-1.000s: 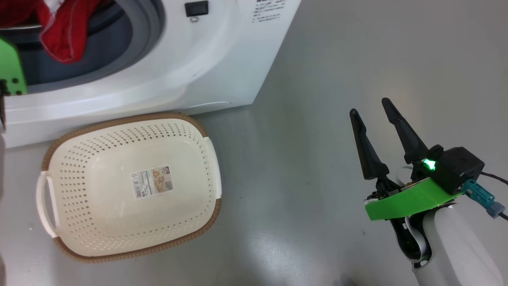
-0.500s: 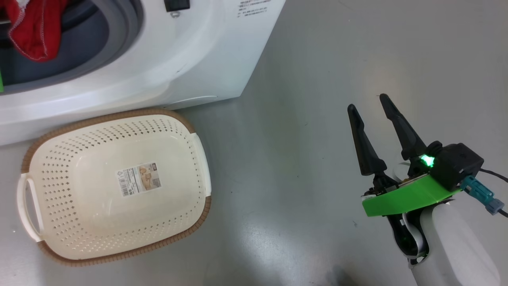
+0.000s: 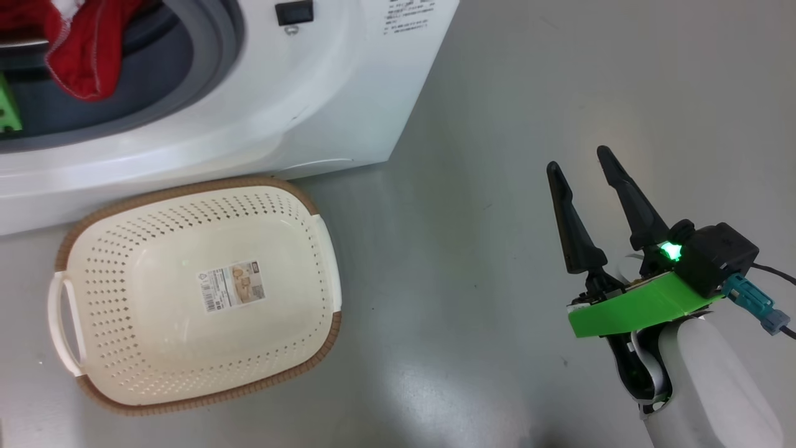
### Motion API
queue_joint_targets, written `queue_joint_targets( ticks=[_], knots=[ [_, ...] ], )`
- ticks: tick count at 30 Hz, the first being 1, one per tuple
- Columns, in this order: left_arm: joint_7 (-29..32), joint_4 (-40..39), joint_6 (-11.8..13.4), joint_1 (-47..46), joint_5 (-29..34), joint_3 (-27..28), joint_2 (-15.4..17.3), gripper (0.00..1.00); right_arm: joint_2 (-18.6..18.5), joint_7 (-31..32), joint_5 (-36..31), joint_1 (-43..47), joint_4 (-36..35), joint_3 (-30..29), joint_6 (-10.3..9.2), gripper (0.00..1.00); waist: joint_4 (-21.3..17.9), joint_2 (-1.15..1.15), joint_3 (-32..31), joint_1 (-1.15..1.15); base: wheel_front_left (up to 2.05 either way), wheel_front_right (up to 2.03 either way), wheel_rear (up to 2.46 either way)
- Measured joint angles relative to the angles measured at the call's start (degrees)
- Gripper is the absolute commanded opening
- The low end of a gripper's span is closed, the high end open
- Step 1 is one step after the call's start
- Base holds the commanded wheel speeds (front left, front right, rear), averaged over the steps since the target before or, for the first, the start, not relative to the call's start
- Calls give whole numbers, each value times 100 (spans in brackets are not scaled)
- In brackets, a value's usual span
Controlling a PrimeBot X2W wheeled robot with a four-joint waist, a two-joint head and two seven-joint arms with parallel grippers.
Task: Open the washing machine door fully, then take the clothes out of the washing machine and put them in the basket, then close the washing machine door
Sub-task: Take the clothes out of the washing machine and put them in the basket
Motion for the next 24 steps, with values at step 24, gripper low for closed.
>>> queue_joint_targets(
  ticks=[24],
  knots=[
    [-339,-3659,-609,2950,-811,1403,-543,0,2,0,-18,313,155,-131,0,100,359,0,-864,0,0,0,0]
  ],
)
